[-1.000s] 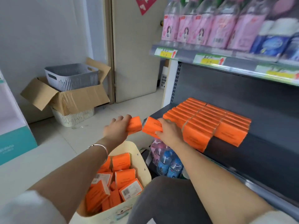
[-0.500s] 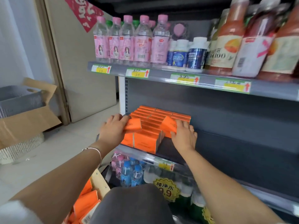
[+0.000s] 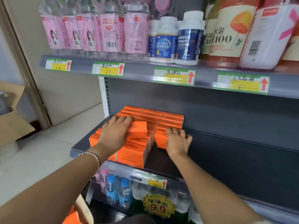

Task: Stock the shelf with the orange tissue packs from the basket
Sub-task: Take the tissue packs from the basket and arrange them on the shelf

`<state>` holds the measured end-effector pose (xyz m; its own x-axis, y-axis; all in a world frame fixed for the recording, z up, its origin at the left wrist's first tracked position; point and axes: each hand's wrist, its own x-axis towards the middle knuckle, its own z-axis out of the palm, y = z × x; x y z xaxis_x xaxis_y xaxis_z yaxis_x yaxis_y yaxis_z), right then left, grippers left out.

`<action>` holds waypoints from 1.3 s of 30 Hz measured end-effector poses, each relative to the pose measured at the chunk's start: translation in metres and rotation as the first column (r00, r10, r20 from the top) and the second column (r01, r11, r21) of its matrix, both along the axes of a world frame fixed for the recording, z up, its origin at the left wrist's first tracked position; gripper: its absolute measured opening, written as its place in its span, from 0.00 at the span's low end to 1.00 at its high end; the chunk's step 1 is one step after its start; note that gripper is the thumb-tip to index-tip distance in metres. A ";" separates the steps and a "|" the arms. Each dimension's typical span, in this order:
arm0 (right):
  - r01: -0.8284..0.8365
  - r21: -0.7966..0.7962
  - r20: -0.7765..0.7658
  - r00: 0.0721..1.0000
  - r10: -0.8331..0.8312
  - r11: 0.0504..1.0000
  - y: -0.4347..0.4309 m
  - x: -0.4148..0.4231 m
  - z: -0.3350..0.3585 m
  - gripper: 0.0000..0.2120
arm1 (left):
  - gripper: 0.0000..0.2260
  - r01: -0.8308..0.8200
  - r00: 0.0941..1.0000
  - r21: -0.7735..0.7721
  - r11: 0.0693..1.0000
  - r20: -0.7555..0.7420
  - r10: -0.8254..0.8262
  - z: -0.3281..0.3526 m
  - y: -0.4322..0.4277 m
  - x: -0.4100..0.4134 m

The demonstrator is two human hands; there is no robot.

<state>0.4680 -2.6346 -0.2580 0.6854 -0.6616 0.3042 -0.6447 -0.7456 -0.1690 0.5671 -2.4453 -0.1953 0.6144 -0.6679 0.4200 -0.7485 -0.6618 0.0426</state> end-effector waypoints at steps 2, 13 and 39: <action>-0.019 -0.008 -0.009 1.000 0.019 1.000 -0.005 0.012 -0.001 0.26 | 0.23 0.004 1.000 0.018 1.000 0.004 -0.004 0.001 -0.006 0.004; -0.050 -0.124 -0.060 0.997 0.042 0.991 -0.015 0.019 -0.016 0.27 | 0.24 0.092 0.994 0.004 0.996 -0.051 -0.092 -0.004 -0.028 0.010; -0.189 -0.099 0.204 0.957 0.205 0.977 0.026 -0.052 0.036 0.23 | 0.25 0.179 0.963 -0.180 0.967 -0.169 -0.210 -0.002 -0.019 -0.034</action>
<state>0.4157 -2.6082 -0.2218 0.7142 -0.4885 0.5013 -0.4394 -0.8704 -0.2222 0.5332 -2.4646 -0.1974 0.5565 -0.7148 0.4236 -0.8309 -0.4768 0.2869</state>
